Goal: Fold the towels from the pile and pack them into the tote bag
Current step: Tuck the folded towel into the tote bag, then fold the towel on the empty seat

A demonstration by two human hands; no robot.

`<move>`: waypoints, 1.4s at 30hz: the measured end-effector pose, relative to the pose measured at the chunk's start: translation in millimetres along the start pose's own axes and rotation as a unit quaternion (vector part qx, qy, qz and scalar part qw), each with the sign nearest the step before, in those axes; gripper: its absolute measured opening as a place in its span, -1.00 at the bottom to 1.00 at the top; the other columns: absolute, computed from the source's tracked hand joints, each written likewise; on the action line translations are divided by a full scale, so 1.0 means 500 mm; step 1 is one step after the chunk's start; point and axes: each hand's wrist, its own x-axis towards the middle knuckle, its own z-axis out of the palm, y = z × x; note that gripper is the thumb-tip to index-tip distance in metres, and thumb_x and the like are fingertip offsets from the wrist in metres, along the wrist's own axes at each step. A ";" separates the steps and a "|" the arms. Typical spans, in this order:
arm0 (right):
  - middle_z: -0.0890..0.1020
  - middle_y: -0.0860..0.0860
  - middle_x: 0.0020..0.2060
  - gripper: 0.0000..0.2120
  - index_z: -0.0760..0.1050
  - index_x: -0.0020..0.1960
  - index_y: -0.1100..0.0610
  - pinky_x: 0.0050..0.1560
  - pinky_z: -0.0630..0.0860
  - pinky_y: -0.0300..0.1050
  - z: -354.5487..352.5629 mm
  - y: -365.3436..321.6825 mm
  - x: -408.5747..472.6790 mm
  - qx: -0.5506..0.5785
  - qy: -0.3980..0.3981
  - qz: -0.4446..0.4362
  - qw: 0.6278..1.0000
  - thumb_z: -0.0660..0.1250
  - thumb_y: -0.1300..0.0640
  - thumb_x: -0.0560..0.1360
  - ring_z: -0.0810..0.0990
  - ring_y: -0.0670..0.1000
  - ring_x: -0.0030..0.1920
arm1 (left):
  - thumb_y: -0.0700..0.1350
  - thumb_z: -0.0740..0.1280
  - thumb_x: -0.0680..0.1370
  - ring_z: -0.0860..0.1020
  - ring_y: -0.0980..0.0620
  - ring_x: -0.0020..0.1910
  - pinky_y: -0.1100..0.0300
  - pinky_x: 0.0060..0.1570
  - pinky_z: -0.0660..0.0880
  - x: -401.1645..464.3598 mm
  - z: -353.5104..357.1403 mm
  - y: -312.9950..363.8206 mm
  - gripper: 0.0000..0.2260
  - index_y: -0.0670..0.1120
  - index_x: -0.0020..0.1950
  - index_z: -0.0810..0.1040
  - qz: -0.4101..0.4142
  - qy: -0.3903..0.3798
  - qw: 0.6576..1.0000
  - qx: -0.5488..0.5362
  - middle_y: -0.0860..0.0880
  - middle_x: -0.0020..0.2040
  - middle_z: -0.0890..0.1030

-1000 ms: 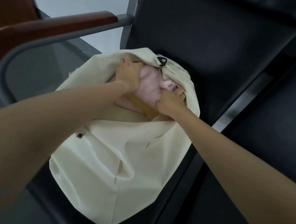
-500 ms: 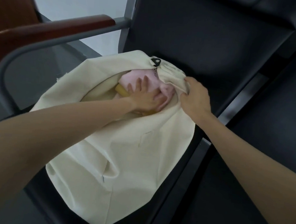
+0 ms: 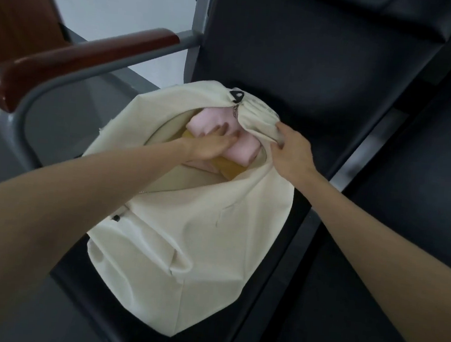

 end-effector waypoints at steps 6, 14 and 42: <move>0.51 0.15 0.21 -0.52 0.22 0.44 0.19 0.11 0.46 -0.06 -0.061 -0.009 -0.084 -0.018 -0.098 0.006 0.995 0.19 0.09 0.57 0.50 0.14 0.17 | -0.03 0.02 0.69 0.35 0.05 0.12 0.30 -0.02 0.27 -0.124 -0.028 0.034 -0.80 -0.07 0.10 0.39 -0.020 0.084 0.995 -0.045 -0.11 0.19 0.45; 0.44 0.21 0.26 -0.48 0.15 0.47 0.28 0.21 0.34 -0.11 -0.292 -0.001 -0.306 -0.081 -0.133 0.039 0.987 0.23 0.15 0.60 0.38 0.16 0.28 | -0.05 0.08 0.68 0.37 -0.14 0.39 0.09 0.35 0.26 -0.294 0.007 0.244 -0.62 -0.18 0.44 0.37 0.058 0.097 0.994 0.003 -0.16 0.41 0.42; 0.40 0.17 0.27 -0.53 0.45 0.31 0.19 0.21 0.31 -0.03 -0.683 0.699 -1.324 -0.110 0.232 0.435 0.863 0.18 0.41 0.42 0.37 0.22 0.22 | -0.10 0.33 0.56 0.54 -0.02 0.14 0.15 0.17 0.47 -0.546 0.974 0.933 -0.70 -0.14 0.27 0.49 0.294 -0.297 0.902 0.105 -0.07 0.15 0.55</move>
